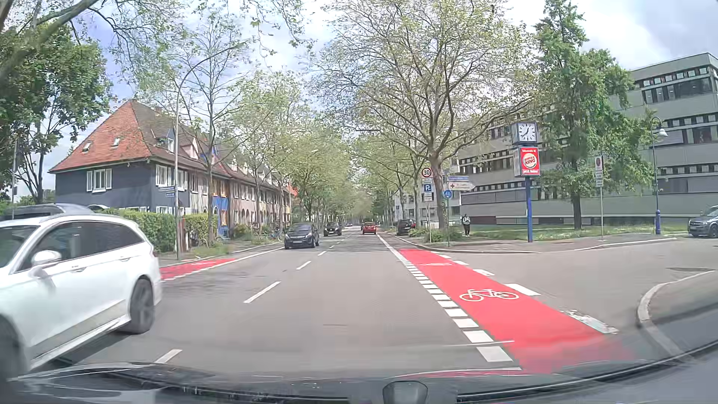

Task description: Follow the waypoints while adhering to traffic rules and regulations

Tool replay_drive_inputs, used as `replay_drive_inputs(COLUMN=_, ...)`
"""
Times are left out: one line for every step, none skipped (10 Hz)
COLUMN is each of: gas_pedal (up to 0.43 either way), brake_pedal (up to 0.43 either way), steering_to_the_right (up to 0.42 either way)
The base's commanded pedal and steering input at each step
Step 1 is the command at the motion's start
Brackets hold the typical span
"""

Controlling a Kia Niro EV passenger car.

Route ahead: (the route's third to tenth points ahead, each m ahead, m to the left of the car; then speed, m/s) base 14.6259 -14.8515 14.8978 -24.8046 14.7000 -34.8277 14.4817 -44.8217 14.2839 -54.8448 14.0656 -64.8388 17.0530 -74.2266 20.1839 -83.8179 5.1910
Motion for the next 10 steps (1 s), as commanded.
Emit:
replay_drive_inputs(gas_pedal=0.0, brake_pedal=0.195, steering_to_the_right=0.056)
replay_drive_inputs(gas_pedal=0.0, brake_pedal=0.201, steering_to_the_right=0.083)
replay_drive_inputs(gas_pedal=0.0, brake_pedal=0.195, steering_to_the_right=0.117)
replay_drive_inputs(gas_pedal=0.0, brake_pedal=0.177, steering_to_the_right=0.16)
replay_drive_inputs(gas_pedal=0.0, brake_pedal=0.159, steering_to_the_right=0.188)
replay_drive_inputs(gas_pedal=0.0, brake_pedal=0.14, steering_to_the_right=0.226)
replay_drive_inputs(gas_pedal=0.0, brake_pedal=0.104, steering_to_the_right=0.26)
replay_drive_inputs(gas_pedal=0.0, brake_pedal=0.055, steering_to_the_right=0.289)
replay_drive_inputs(gas_pedal=0.0, brake_pedal=0.0, steering_to_the_right=0.33)
replay_drive_inputs(gas_pedal=0.0, brake_pedal=0.0, steering_to_the_right=0.363)
